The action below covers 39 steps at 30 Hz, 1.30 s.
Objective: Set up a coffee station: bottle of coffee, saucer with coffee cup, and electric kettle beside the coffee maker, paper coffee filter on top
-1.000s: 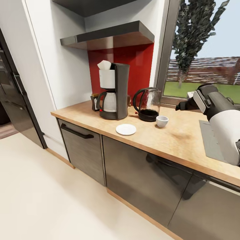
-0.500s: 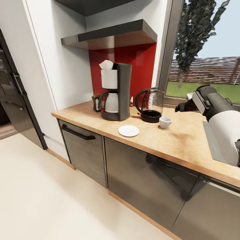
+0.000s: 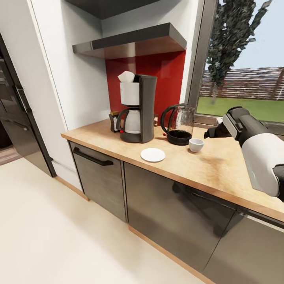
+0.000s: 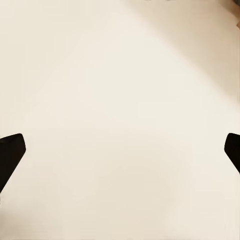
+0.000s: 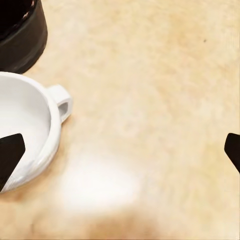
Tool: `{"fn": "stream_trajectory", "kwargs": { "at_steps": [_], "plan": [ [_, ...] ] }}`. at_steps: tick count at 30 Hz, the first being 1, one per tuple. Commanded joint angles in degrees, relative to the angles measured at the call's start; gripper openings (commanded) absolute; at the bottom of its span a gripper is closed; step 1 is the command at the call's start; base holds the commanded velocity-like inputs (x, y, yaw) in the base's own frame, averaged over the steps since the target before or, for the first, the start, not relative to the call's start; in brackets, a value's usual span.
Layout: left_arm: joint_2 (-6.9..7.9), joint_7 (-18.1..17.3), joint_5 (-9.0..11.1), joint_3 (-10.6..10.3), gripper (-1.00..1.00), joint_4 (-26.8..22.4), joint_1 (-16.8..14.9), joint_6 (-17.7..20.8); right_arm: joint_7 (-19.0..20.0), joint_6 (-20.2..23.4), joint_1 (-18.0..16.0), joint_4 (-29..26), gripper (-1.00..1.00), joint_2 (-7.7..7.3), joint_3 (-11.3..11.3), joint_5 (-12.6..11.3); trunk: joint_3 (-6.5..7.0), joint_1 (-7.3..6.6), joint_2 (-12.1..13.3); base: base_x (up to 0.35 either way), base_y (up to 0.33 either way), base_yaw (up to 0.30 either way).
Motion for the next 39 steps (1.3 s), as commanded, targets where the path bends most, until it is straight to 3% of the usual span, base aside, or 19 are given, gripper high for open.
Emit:
{"fn": "stream_trajectory", "kwargs": {
  "at_steps": [1,7,39],
  "plan": [
    [-0.01,-0.5,0.6,0.1,1.0,0.0,0.0,0.1,0.1,0.2,0.0,0.0,1.0,-0.07,0.5,-0.5,-0.05,0.0,0.0,0.042,0.075,0.0],
    [-0.01,-0.5,0.6,0.1,1.0,0.0,0.0,0.1,5.3,0.2,0.0,0.1,1.0,-0.17,0.6,-0.3,-0.05,0.0,0.0,0.017,0.028,0.0],
    [-0.01,-0.5,0.6,0.1,1.0,0.0,0.0,0.1,6.0,0.1,0.1,0.3,1.0,-0.56,0.5,0.3,-0.05,0.0,0.0,0.026,0.008,0.0]
  ]
}}
